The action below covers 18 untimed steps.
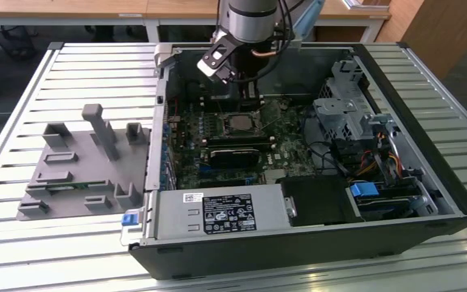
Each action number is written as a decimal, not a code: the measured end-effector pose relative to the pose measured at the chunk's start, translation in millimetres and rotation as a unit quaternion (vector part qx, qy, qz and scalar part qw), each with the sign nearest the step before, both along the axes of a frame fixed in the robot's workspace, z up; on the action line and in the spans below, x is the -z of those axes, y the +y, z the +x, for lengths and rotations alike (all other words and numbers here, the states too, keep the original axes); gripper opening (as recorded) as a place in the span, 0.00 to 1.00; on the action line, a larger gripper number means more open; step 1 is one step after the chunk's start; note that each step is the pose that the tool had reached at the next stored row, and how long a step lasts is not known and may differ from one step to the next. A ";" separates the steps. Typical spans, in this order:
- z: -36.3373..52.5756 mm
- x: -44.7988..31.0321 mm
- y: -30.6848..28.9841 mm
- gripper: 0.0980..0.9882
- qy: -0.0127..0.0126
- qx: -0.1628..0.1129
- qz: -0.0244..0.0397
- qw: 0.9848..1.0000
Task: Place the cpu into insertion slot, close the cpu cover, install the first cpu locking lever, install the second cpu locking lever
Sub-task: 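Close the cpu cover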
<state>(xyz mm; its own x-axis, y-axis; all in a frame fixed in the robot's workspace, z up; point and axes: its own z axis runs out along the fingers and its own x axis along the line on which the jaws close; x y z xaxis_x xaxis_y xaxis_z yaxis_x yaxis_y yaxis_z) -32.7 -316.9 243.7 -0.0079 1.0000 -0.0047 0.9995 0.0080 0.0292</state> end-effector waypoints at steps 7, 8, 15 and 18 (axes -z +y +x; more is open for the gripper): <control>0.0 -16.6 0.0 0.01 0.000 0.000 0.000 1.000; 0.0 -18.2 0.0 0.01 0.000 0.000 0.000 1.000; -0.6 -18.6 -2.5 0.01 0.000 0.000 0.000 1.000; 0.0 -18.6 -3.2 0.01 0.000 0.000 0.000 1.000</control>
